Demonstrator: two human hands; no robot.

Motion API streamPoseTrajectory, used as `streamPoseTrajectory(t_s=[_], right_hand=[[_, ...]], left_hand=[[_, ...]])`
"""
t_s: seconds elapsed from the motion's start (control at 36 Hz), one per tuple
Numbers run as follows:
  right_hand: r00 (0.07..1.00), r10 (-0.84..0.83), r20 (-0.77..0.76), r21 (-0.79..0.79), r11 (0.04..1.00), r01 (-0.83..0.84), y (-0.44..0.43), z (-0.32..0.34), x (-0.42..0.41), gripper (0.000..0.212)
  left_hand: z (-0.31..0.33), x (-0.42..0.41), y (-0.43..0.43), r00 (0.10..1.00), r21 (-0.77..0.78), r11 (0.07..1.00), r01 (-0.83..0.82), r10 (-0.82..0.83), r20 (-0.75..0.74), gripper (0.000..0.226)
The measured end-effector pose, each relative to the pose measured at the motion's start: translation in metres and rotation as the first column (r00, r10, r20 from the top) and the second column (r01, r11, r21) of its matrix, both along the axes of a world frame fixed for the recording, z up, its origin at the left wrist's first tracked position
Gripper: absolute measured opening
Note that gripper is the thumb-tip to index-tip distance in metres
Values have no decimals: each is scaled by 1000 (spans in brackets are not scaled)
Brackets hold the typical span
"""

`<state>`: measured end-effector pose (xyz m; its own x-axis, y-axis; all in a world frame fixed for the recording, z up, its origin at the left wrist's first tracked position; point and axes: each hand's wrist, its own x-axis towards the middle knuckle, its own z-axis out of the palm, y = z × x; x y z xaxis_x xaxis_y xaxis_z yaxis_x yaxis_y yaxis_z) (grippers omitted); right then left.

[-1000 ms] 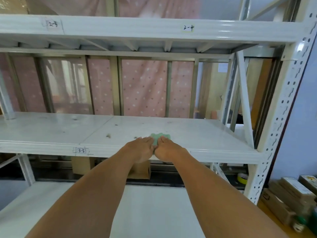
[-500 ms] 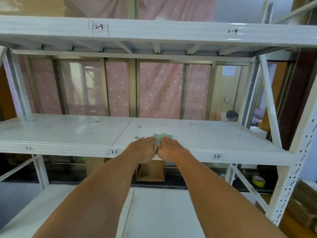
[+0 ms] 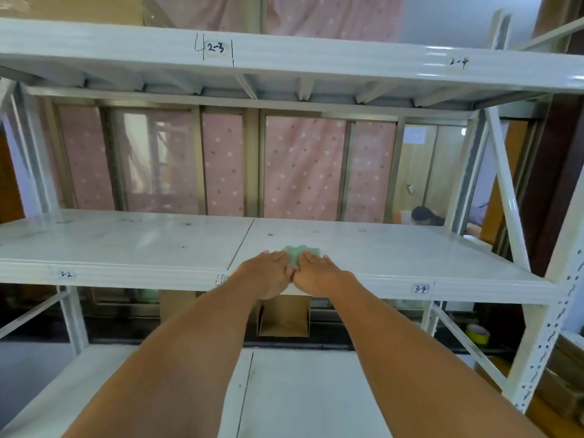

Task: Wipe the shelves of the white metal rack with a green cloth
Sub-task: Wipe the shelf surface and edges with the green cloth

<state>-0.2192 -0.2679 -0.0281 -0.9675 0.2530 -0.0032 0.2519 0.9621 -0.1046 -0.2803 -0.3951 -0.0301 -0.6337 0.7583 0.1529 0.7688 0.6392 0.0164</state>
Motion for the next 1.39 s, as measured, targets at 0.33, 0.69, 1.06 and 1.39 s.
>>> streamPoseTrajectory(t_s=[0.33,0.69,1.06,1.39], right_hand=[[999,-17,30,-48,999,18,-47,2,-45,66],[998,30,60,-49,998,-28,-119,14,-90,67],[998,31,49,-43,999,-29,-188,19,-135,57],[994,26,109,-34,999,-23,-257,22,-167,63]], left_hand=[[-5,-49,-48,990,-98,995,20,-33,-137,49],[-5,-102,-114,995,-142,985,-98,93,-42,69],[-5,-158,-176,988,-133,981,-143,149,35,74],[-12,-202,-240,992,-187,974,-126,125,-17,81]])
